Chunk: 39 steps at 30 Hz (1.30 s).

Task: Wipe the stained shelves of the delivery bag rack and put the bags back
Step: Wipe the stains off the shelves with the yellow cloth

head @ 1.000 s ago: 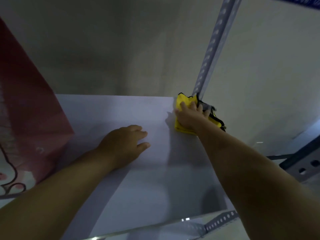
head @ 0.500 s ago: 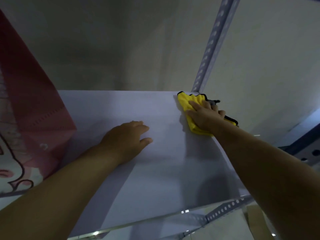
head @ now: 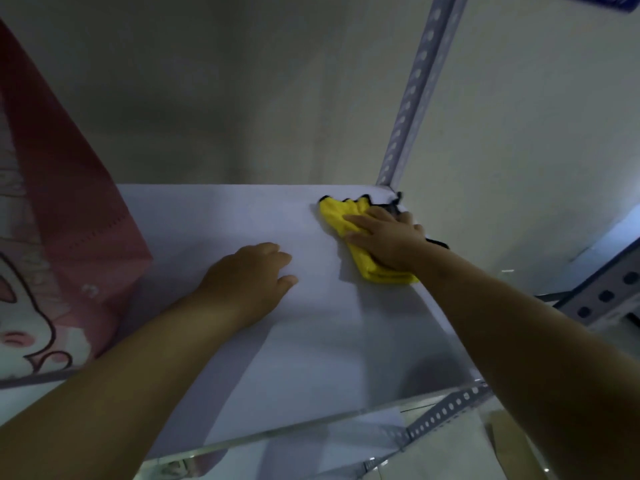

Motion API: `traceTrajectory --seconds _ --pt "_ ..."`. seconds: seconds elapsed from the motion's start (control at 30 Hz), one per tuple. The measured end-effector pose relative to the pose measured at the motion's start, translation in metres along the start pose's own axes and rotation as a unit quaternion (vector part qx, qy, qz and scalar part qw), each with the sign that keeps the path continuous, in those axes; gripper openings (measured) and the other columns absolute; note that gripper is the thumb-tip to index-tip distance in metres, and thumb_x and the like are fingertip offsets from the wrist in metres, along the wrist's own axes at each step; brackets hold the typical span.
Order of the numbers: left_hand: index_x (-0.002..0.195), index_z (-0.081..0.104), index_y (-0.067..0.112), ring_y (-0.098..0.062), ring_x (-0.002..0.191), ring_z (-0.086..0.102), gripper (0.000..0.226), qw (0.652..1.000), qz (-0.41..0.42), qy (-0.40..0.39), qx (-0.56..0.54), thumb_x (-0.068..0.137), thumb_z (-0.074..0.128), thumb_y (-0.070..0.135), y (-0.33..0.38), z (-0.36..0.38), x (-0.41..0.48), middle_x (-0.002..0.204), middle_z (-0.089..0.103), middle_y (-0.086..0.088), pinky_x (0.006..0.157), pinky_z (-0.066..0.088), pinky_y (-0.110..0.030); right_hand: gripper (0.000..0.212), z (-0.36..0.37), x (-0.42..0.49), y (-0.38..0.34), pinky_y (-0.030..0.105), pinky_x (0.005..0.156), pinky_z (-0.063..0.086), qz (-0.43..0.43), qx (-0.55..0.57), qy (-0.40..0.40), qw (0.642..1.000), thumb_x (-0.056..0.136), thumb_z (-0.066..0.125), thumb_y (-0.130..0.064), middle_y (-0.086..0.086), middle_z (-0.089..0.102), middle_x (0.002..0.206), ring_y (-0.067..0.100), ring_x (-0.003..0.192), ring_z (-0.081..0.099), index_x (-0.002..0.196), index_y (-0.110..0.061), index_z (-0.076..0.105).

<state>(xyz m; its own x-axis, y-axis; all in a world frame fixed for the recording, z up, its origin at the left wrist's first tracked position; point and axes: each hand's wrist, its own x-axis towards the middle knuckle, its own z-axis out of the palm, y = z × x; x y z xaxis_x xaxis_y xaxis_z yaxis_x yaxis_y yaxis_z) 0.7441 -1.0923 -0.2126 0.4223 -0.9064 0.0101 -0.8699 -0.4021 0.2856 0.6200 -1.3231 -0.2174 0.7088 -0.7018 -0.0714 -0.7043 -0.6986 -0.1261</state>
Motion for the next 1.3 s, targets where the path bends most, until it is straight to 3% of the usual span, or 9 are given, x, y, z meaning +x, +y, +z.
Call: traceTrajectory --seconds 0.13,0.23,0.37,0.47,0.57,0.73,1.0,1.17,1.3 --pt "0.086 0.049 0.02 -0.027 0.112 0.048 0.023 1.0 0.004 -0.02 0.024 0.091 0.045 0.042 0.003 -0.008 -0.017 0.115 0.052 -0.003 0.091 0.043 -0.041 0.057 0.004 0.001 -0.014 0.058 0.107 0.005 0.126 0.015 0.015 0.992 0.082 0.028 -0.07 -0.001 0.009 0.156 0.041 0.138 0.004 0.135 -0.051 0.019" --pt "0.097 0.06 0.015 -0.026 0.11 0.049 0.03 0.999 0.013 -0.03 0.033 0.091 0.046 0.04 0.003 -0.01 -0.032 0.115 0.052 -0.002 0.092 0.043 -0.04 0.058 0.004 -0.009 -0.04 0.06 0.107 -0.001 0.118 0.037 -0.001 0.992 0.085 0.026 -0.068 0.002 0.004 0.157 0.041 0.139 -0.002 0.138 -0.046 0.021" --pt "0.099 0.062 0.015 -0.027 0.106 0.05 0.029 0.998 0.043 0.0 0.042 0.091 0.047 0.037 0.004 -0.008 -0.058 0.112 0.054 -0.003 0.089 0.044 -0.038 0.051 0.009 -0.049 -0.055 0.057 0.109 -0.001 -0.035 0.014 -0.008 0.999 0.087 0.027 -0.068 -0.011 0.007 0.156 0.038 0.141 -0.002 0.136 -0.056 0.024" --pt "0.102 0.064 0.014 -0.024 0.104 0.052 0.03 0.997 0.067 0.017 0.033 0.091 0.047 0.036 0.003 -0.007 -0.076 0.112 0.057 -0.003 0.089 0.043 -0.037 0.046 0.013 -0.091 -0.053 0.051 0.11 0.001 -0.091 0.038 -0.015 0.995 0.082 0.031 -0.073 -0.02 0.01 0.153 0.031 0.141 0.001 0.128 -0.066 0.025" --pt "0.105 0.065 0.014 -0.023 0.104 0.052 0.029 0.996 0.08 0.027 0.01 0.092 0.048 0.034 -0.001 -0.006 -0.099 0.113 0.058 -0.002 0.089 0.044 -0.036 0.051 0.016 -0.123 -0.044 0.051 0.109 0.001 -0.053 0.038 -0.012 0.998 0.079 0.026 -0.078 -0.02 0.005 0.155 0.03 0.141 -0.001 0.129 -0.068 0.018" --pt "0.099 0.065 0.013 -0.023 0.104 0.052 0.028 0.995 0.088 0.034 0.008 0.091 0.048 0.035 -0.006 -0.009 -0.136 0.111 0.058 -0.001 0.087 0.045 -0.038 0.064 0.018 -0.15 -0.058 0.054 0.109 0.001 0.068 0.009 -0.006 0.998 0.085 0.019 -0.072 -0.005 0.001 0.158 0.035 0.142 -0.005 0.143 -0.049 0.005" --pt "0.097 0.066 0.016 -0.023 0.1 0.052 0.028 0.994 0.104 0.045 0.009 0.091 0.049 0.037 -0.012 -0.011 -0.19 0.106 0.059 0.0 0.084 0.046 -0.042 0.043 0.029 -0.209 -0.095 0.053 0.105 0.016 0.025 0.041 0.103 0.994 0.093 0.034 -0.054 -0.002 0.032 0.146 0.039 0.129 0.025 0.134 -0.041 0.041" --pt "0.109 0.065 0.018 -0.024 0.101 0.05 0.028 0.989 0.112 0.092 -0.019 0.089 0.054 0.034 -0.014 -0.004 -0.221 0.111 0.06 0.0 0.086 0.044 -0.041 0.041 0.04 -0.245 -0.107 0.045 0.097 0.028 -0.023 0.032 0.179 0.983 0.095 0.04 -0.044 0.006 0.046 0.132 0.036 0.116 0.041 0.132 -0.029 0.047" --pt "0.108 0.067 0.015 -0.028 0.102 0.049 0.027 0.981 0.121 0.148 -0.026 0.087 0.059 0.028 -0.013 0.008 -0.245 0.111 0.062 -0.002 0.087 0.044 -0.042 0.041 0.049 -0.272 -0.104 0.041 0.081 0.041 -0.096 0.052 0.223 0.969 0.094 0.047 -0.036 0.013 0.053 0.121 0.037 0.106 0.05 0.132 -0.019 0.05"
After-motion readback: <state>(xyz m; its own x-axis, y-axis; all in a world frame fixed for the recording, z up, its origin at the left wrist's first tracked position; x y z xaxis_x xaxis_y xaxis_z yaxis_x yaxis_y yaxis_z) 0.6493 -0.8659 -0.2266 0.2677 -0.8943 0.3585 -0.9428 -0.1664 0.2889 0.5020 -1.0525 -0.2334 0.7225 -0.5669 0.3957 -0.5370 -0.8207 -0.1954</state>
